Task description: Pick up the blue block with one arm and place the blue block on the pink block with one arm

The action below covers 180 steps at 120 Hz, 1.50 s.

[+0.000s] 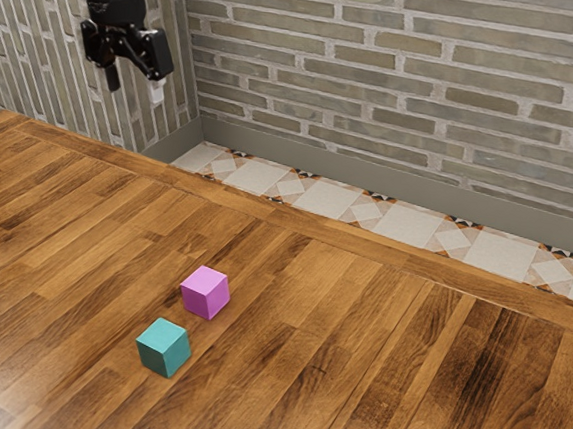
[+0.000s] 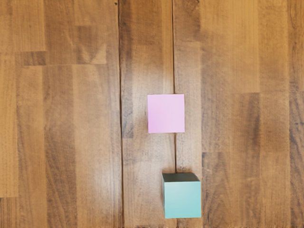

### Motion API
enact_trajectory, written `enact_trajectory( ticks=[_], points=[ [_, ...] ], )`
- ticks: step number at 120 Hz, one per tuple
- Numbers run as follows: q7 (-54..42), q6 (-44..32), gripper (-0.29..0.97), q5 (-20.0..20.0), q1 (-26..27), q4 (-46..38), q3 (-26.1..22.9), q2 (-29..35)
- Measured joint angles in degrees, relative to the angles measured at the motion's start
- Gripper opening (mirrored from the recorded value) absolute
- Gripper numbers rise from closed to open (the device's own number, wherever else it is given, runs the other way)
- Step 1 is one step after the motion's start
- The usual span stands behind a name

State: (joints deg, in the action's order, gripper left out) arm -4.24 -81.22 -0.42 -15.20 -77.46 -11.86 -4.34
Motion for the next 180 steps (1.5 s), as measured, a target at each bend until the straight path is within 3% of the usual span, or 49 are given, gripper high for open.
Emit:
enact_trajectory(
  ticks=[19,24,36,43,56,66,80,86,96,108,137,180],
  points=[
    [-0.84,0.67,0.68,-1.40,-1.48,0.09,-0.12,-0.36],
    [-1.03,1.62,0.68,-1.45,-2.22,3.49,-0.38,0.25],
    [-1.47,5.77,0.68,-0.70,-5.90,12.21,-6.42,2.62],
    [-1.49,7.44,0.68,0.99,-4.42,11.92,-9.53,-0.97],
    [-1.68,8.99,0.68,4.22,1.07,11.09,-10.68,-8.98],
    [-1.90,5.51,0.68,7.29,1.30,0.54,-10.89,-9.04],
    [-2.07,-6.49,0.68,8.99,-2.48,-26.54,-10.98,2.64],
    [-2.14,-12.05,0.68,8.88,-2.68,-34.34,-10.33,5.67],
    [-2.23,-21.78,0.68,7.17,6.25,-46.06,-0.21,9.21],
    [-2.28,-32.34,0.68,4.44,7.91,-57.14,3.13,13.17],
    [-2.36,-47.18,0.68,0.75,10.00,-60.69,3.85,8.33],
    [-2.40,-53.55,0.68,-0.98,9.90,-61.04,3.89,4.49]
  ],
)
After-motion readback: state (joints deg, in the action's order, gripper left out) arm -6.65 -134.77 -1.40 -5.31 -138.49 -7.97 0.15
